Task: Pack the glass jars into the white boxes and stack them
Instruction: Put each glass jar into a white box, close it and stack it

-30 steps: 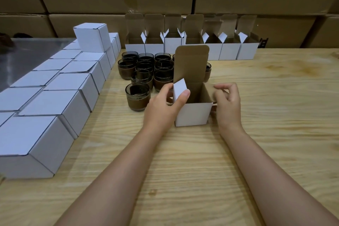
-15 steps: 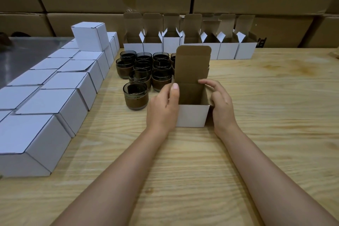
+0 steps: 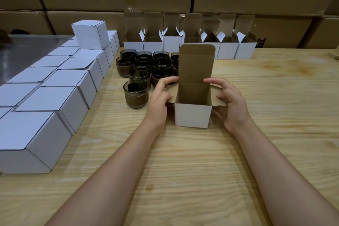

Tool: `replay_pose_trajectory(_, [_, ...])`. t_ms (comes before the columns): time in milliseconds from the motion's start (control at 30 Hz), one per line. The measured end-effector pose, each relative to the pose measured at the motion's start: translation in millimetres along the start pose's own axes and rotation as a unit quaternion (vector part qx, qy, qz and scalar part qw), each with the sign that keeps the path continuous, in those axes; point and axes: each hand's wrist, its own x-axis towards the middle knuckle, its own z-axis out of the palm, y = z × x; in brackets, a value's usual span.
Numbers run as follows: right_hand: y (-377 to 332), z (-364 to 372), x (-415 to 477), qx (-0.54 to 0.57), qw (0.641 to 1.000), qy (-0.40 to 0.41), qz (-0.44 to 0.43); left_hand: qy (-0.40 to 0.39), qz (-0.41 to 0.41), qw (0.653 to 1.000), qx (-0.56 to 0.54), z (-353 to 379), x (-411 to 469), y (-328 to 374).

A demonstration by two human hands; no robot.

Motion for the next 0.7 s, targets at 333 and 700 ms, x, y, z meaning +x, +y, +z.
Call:
replay_pose_trajectory(333, [0.6,-7.8,-0.2,-0.044,0.998,-0.025,-0.025,-0.046,0.014,0.998,0.038,7.5,-3.3,4.5])
replay_pose_trajectory(700, [2.7,-7.1,-2.1,-0.045,0.999,-0.013,0.024,-0.078,-0.017,0.996,0.050,4.4,-2.3,0.7])
